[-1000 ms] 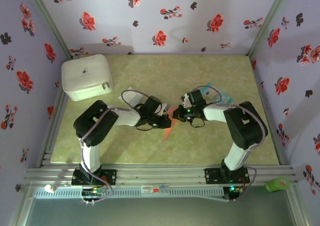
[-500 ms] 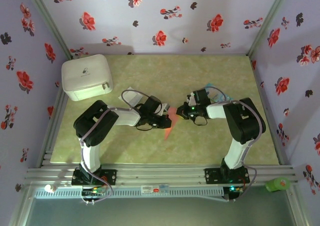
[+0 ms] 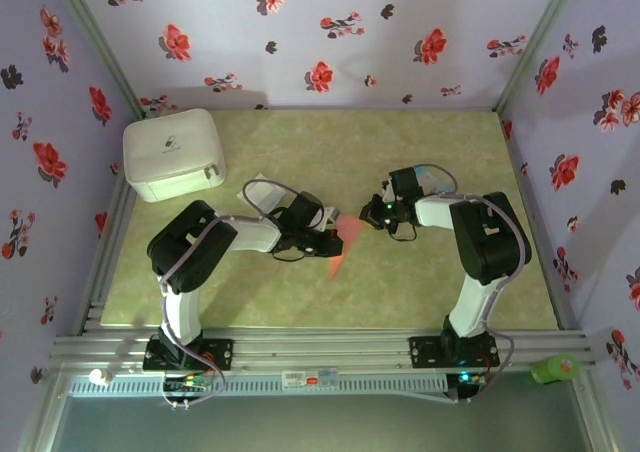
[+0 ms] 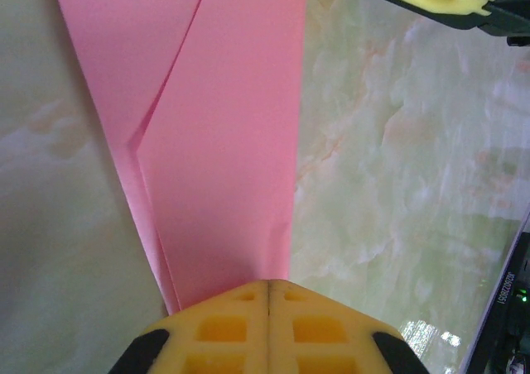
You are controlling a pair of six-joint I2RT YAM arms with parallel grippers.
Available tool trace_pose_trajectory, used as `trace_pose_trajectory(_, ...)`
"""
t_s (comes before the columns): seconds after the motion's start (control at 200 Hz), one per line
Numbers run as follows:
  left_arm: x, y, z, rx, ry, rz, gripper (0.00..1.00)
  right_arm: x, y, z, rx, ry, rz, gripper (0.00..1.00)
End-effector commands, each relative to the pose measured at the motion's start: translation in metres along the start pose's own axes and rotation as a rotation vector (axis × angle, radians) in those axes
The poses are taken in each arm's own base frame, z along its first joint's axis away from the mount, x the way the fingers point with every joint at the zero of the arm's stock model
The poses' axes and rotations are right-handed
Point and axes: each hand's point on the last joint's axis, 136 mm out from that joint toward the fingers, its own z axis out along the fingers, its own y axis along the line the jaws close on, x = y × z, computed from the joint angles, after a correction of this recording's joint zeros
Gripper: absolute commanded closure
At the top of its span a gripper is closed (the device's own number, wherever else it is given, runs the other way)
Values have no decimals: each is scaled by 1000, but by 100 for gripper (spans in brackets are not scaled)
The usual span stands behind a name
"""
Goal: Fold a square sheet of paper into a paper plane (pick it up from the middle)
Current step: Fold the wing for the fifth time at the center of the table.
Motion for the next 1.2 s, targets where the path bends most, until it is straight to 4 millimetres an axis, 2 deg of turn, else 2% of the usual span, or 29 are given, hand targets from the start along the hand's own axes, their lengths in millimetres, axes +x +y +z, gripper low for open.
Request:
trace_pose_trajectory(0.0, 68, 56, 7, -191, 196, -94, 100, -31, -40, -4, 167, -122, 43, 94)
trace_pose_trajectory(0.465, 68, 55, 7, -190, 198, -87, 100, -58, -36, -12, 117, -168, 80, 93)
trace_pose_trajectory(0.575, 67, 56, 7, -190, 197, -89, 100, -63, -22, -18, 80, -180, 65, 93)
trace_pose_trajectory(0.725, 65, 54, 7, -189, 192, -85, 100, -66, 1, -37, 34, -197, 22, 92)
trace_pose_trajectory(0.825, 64, 53, 6, -188, 186, -87, 100, -51, 20, -42, -61, -174, -1, 92)
trace_pose_trajectory(0.915, 62, 52, 7, -185, 183, -87, 100, -25, 31, -35, -132, -107, -13, 93)
trace_pose_trajectory(1.09, 59, 51, 8, -180, 175, -88, 100, 14, 30, -16, -166, -13, -3, 95)
trace_pose_trajectory(1.195, 58, 50, 8, -179, 174, -87, 100, 28, 32, -5, -170, 23, -18, 96)
